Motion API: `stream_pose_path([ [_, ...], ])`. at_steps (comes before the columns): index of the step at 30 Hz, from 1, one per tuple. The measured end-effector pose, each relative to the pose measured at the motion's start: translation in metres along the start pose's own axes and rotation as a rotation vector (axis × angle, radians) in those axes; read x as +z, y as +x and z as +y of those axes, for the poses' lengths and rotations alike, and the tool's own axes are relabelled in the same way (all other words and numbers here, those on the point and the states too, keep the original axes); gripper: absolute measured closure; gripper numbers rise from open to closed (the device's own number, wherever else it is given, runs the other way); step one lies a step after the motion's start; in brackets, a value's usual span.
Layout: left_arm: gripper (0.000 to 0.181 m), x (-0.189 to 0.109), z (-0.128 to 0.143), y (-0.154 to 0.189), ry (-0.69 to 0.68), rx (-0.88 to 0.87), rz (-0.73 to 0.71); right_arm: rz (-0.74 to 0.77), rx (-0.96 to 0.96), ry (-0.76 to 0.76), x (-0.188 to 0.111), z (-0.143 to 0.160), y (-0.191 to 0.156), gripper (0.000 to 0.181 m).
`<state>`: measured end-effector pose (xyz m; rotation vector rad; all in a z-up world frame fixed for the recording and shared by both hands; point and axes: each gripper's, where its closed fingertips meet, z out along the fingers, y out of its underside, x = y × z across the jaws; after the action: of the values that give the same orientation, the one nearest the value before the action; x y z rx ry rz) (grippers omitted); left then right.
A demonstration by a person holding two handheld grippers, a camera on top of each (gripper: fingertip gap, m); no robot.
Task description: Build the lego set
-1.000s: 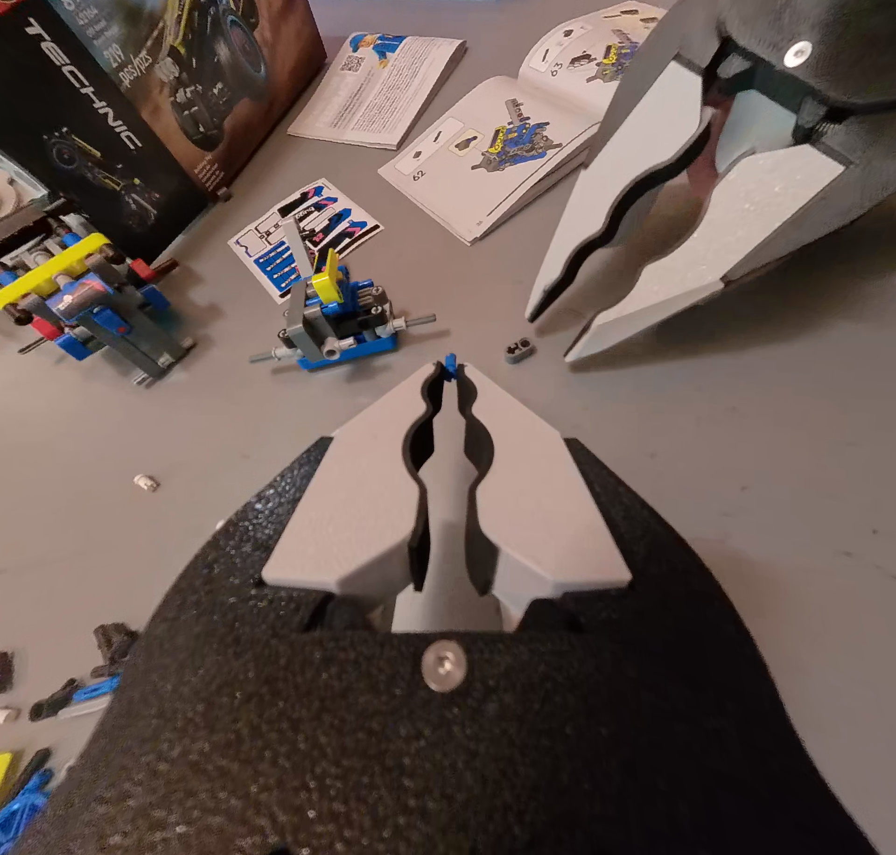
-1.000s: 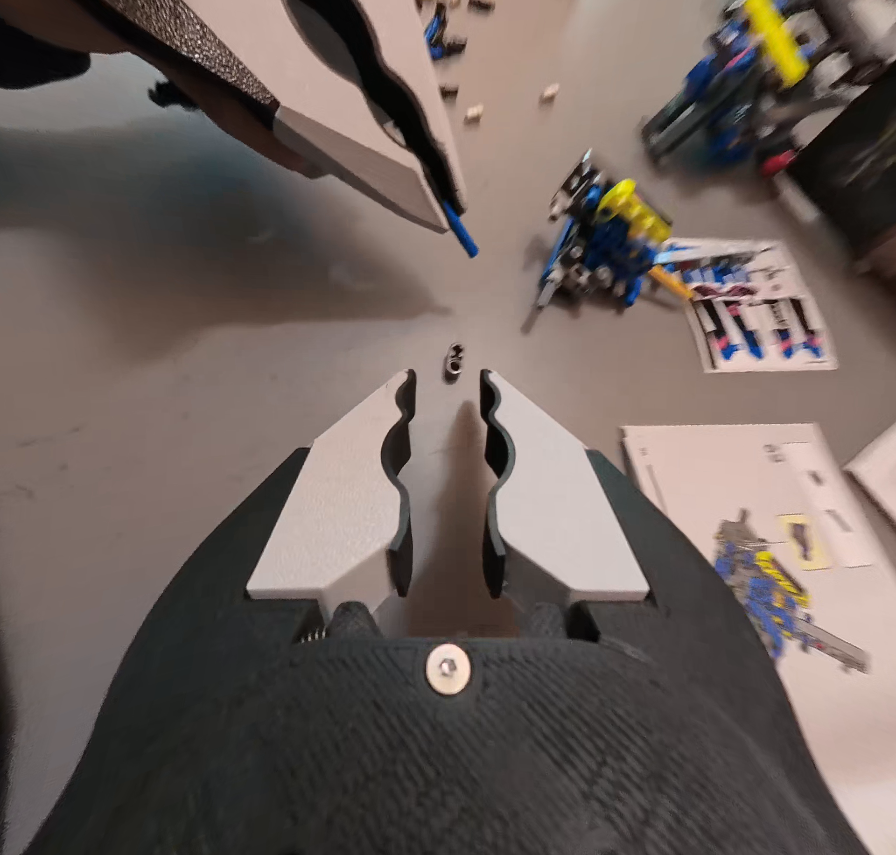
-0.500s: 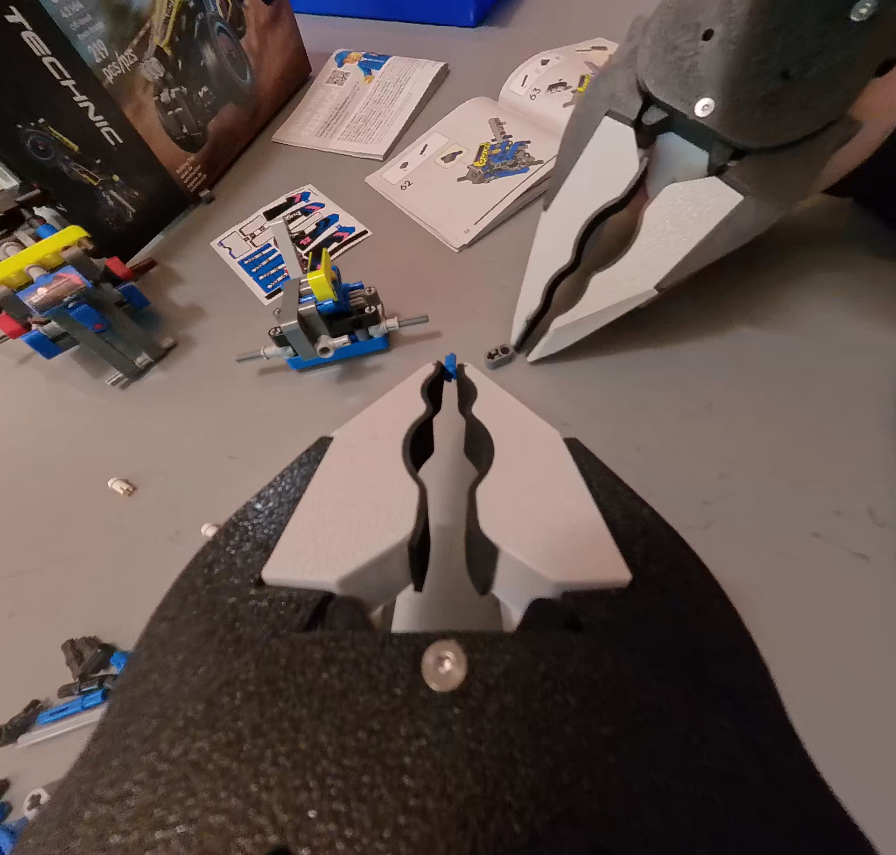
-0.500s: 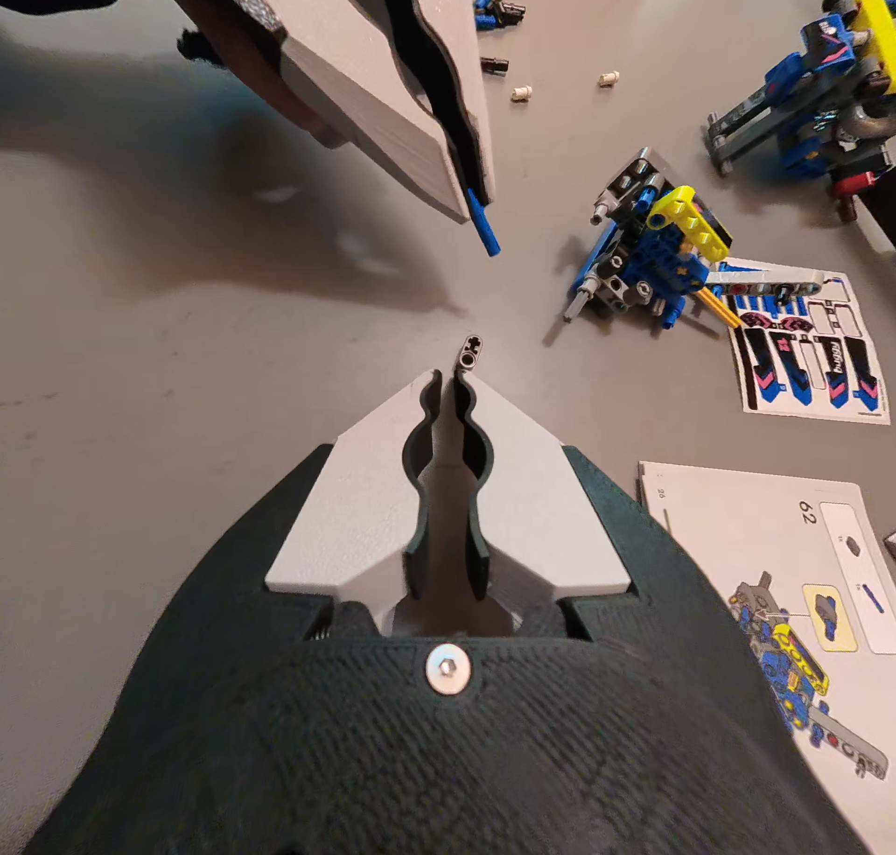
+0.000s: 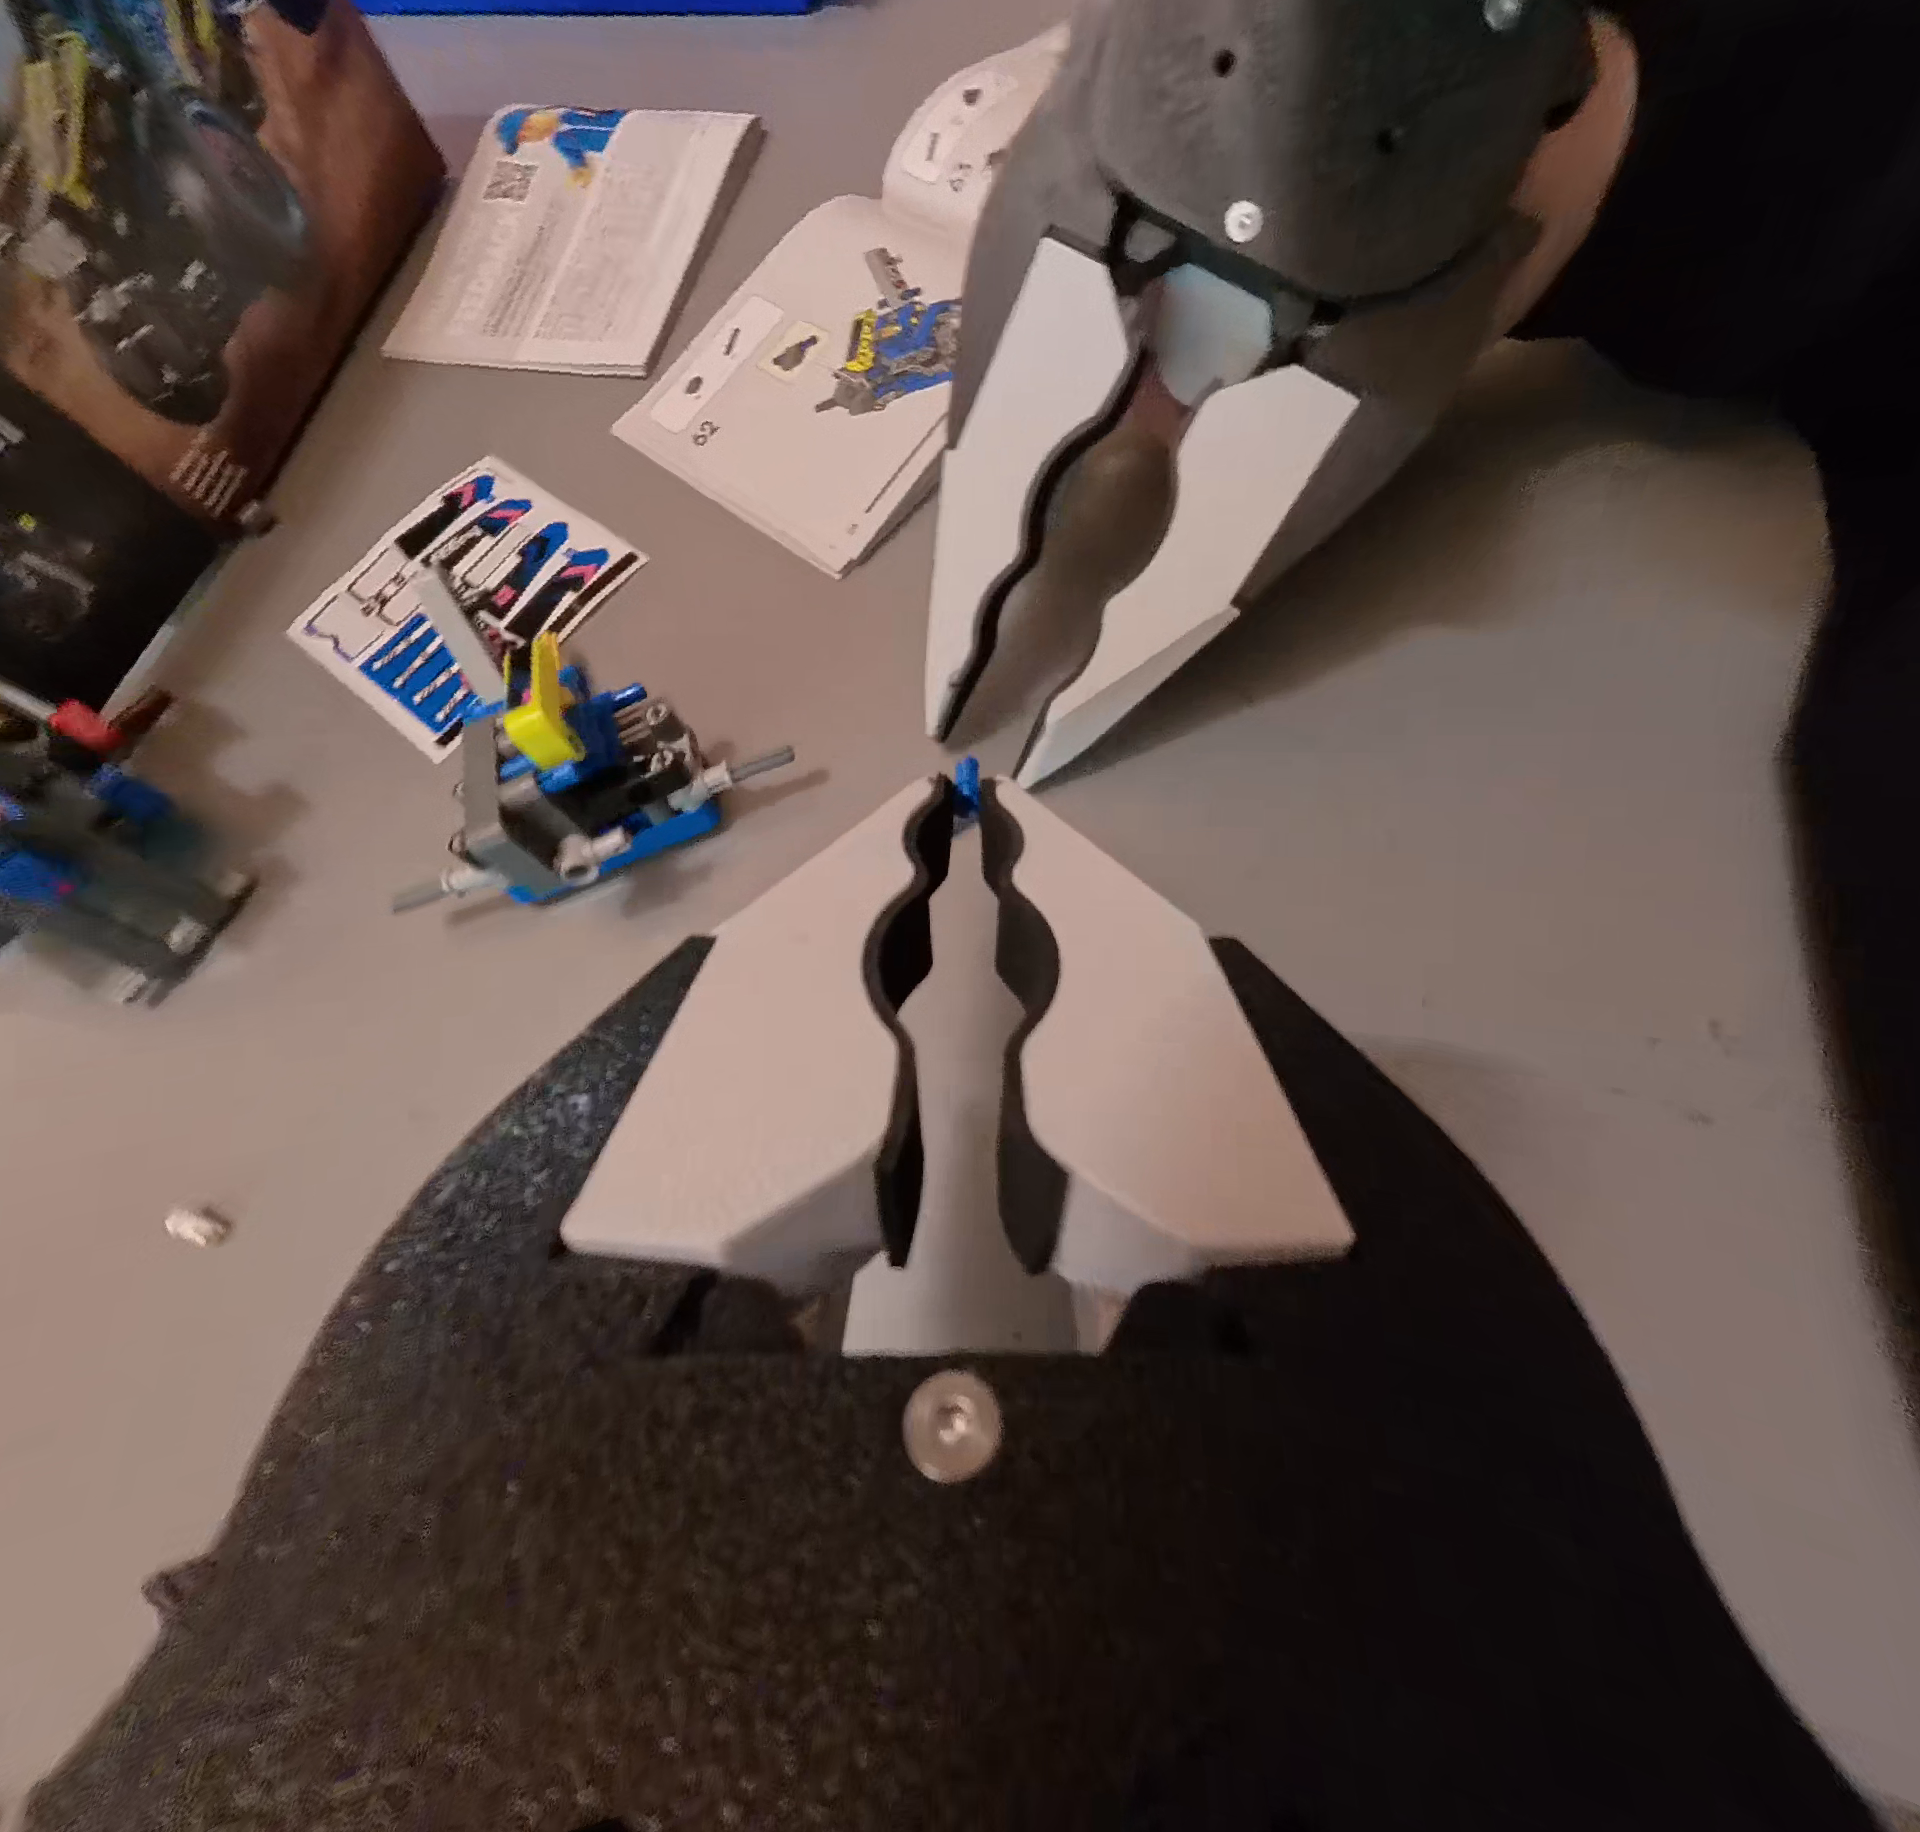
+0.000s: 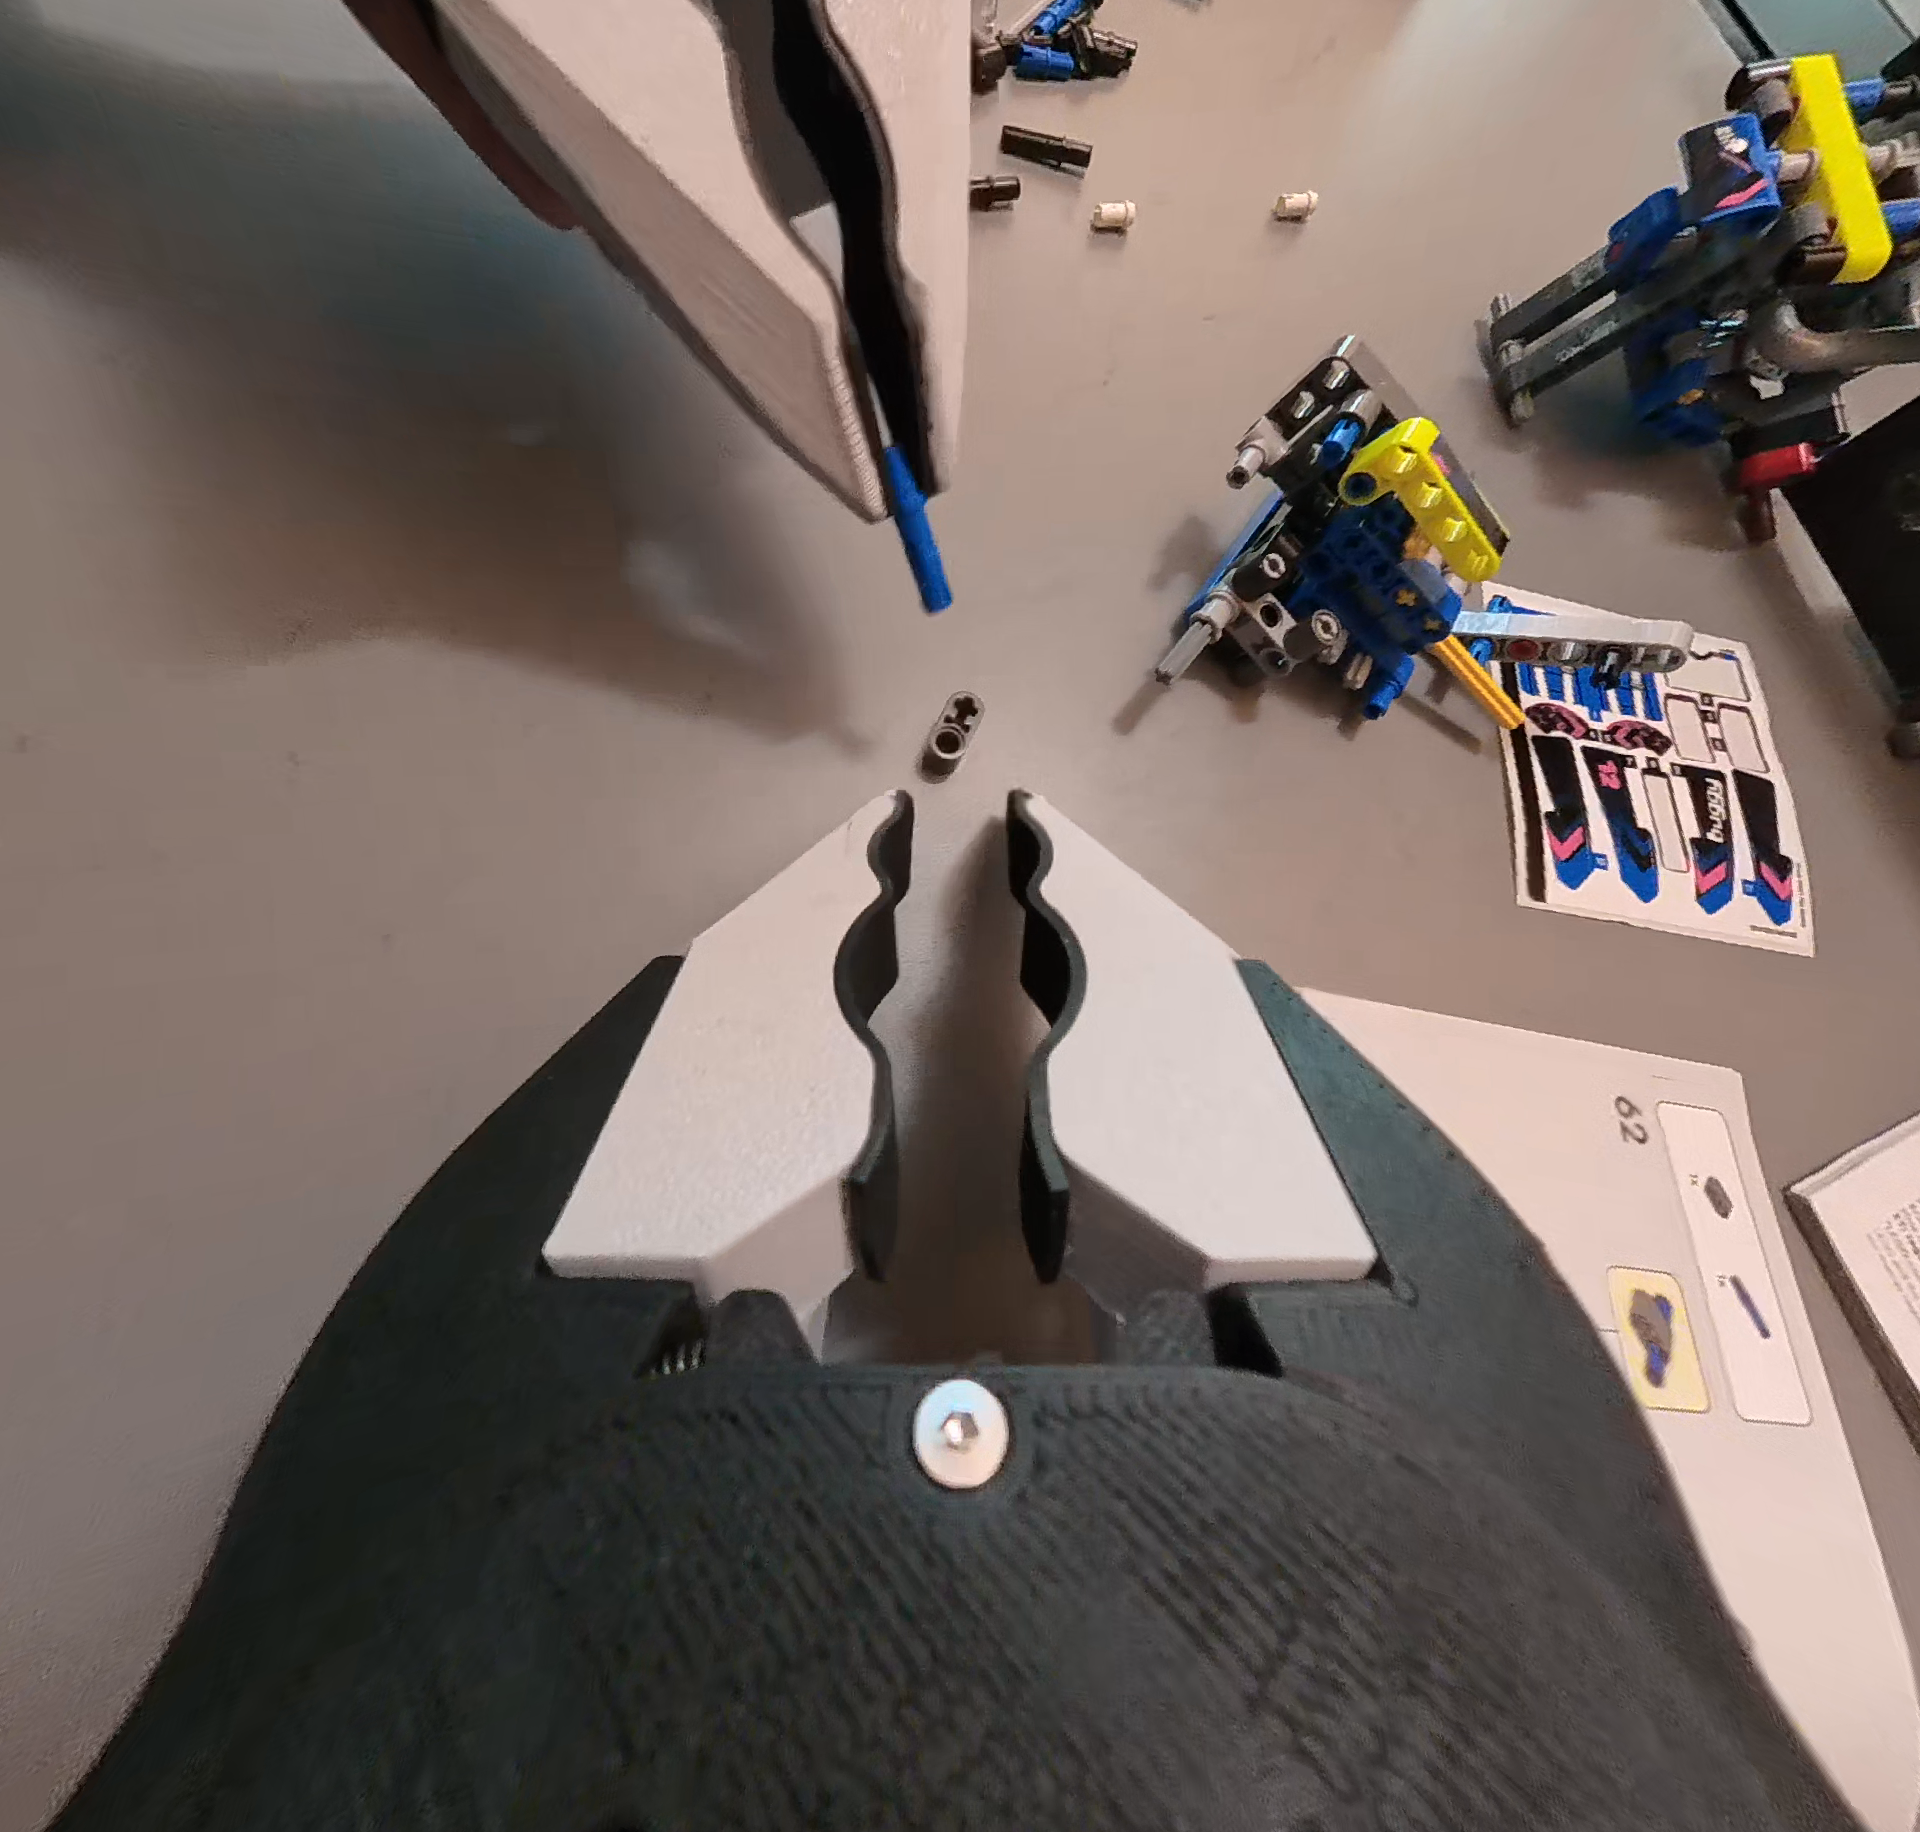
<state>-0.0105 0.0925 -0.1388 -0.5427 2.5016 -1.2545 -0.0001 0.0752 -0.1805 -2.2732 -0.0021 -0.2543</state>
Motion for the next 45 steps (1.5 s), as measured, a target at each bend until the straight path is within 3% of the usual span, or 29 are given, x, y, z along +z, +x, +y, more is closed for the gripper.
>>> stream_pose_path([
  [1, 0.179, 0.003, 0.000, 0.001, -0.028, 0.034, 0.014, -0.005, -0.003, 0.002, 0.000, 0.000, 0.001, 0.163],
  [12, 0.179, 0.019, 0.012, -0.002, -0.372, 0.385, 0.234, -0.083, 0.086, -0.007, 0.002, 0.002, 0.006, 0.161],
  [21, 0.179, 0.025, 0.016, -0.001, -0.516, 0.527, 0.329, -0.121, 0.148, -0.012, 0.002, 0.003, 0.008, 0.160],
  [33, 0.180, 0.029, 0.015, 0.002, -0.651, 0.514, 0.385, -0.112, 0.151, -0.012, 0.002, 0.004, 0.009, 0.163],
  [45, 0.179, 0.031, 0.014, 0.002, -0.675, 0.529, 0.361, -0.086, 0.339, -0.010, -0.010, 0.017, 0.025, 0.169],
])
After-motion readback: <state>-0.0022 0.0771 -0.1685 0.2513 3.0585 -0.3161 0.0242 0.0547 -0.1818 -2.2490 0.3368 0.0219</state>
